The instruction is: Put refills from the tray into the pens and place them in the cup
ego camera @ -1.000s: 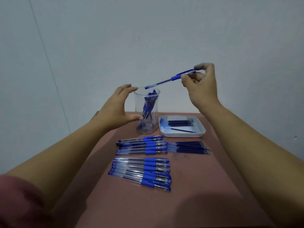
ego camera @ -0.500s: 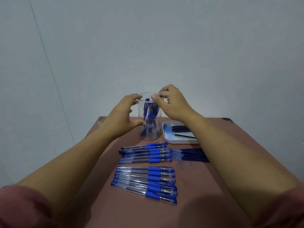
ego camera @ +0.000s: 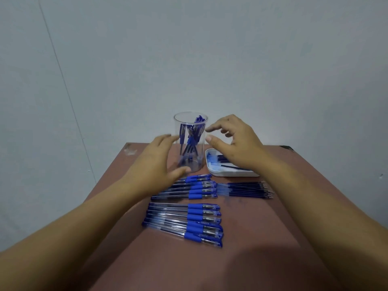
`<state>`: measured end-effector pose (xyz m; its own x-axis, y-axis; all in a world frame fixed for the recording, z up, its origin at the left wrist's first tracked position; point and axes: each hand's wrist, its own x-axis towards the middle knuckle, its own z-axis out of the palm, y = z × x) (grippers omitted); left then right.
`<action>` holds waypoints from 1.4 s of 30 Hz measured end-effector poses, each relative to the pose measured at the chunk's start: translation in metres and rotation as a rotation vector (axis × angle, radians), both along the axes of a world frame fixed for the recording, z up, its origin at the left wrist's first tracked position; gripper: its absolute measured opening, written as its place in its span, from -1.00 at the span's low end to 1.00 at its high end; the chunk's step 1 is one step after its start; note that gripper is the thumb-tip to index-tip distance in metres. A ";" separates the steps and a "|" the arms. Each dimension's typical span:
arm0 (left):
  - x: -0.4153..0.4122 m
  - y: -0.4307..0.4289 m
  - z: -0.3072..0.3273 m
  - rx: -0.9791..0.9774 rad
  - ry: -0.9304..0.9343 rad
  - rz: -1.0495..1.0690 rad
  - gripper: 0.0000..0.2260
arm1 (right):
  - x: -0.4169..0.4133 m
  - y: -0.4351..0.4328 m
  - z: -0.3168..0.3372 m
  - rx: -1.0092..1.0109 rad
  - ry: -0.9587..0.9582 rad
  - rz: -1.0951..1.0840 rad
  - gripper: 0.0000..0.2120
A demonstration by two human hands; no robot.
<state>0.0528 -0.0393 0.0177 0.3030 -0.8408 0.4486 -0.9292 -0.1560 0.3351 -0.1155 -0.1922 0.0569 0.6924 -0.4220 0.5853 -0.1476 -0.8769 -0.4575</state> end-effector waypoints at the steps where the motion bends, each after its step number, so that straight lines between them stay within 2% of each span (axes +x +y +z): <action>1: -0.004 0.008 -0.006 0.063 0.012 -0.038 -0.24 | -0.009 0.004 -0.006 0.011 0.029 0.011 -0.88; 4: -0.014 0.028 -0.024 0.207 0.034 -0.168 -0.25 | -0.030 0.011 -0.027 0.031 0.183 0.038 -0.87; 7: -0.020 0.038 -0.040 0.256 0.006 -0.215 -0.21 | -0.036 0.013 -0.050 0.025 0.314 0.018 -0.85; 12: -0.022 0.041 -0.056 0.220 0.011 -0.207 -0.20 | -0.038 0.015 -0.069 -0.018 0.391 0.030 -0.86; 24: -0.025 0.042 -0.057 0.212 0.002 -0.186 -0.29 | -0.037 0.021 -0.069 -0.127 0.508 0.018 -0.85; 26: -0.026 0.042 -0.053 0.196 -0.012 -0.181 -0.27 | -0.038 0.022 -0.067 -0.124 0.491 0.012 -0.91; 29: -0.029 0.038 -0.040 0.122 -0.048 -0.184 -0.33 | -0.045 0.022 -0.053 -0.002 0.412 -0.017 -0.96; 34: -0.031 0.019 -0.016 -0.083 -0.240 -0.186 -0.55 | -0.059 0.022 -0.030 0.122 0.279 0.030 -0.97; 36: -0.033 0.010 -0.010 -0.161 -0.285 -0.196 -0.66 | -0.061 0.021 -0.034 0.130 0.222 0.040 -0.92; 39: -0.039 0.000 -0.009 -0.115 -0.097 -0.289 -0.74 | -0.060 0.022 -0.054 0.136 0.086 0.029 -0.82; 42: -0.036 -0.004 -0.022 -0.107 0.034 -0.324 -0.81 | -0.056 0.024 -0.069 0.220 -0.010 0.025 -0.86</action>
<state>0.0164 -0.0437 -0.0039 0.0440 -0.8444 0.5339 -0.9128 0.1833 0.3650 -0.1716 -0.1685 -0.0120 0.6987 -0.5232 0.4879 -0.1218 -0.7590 -0.6396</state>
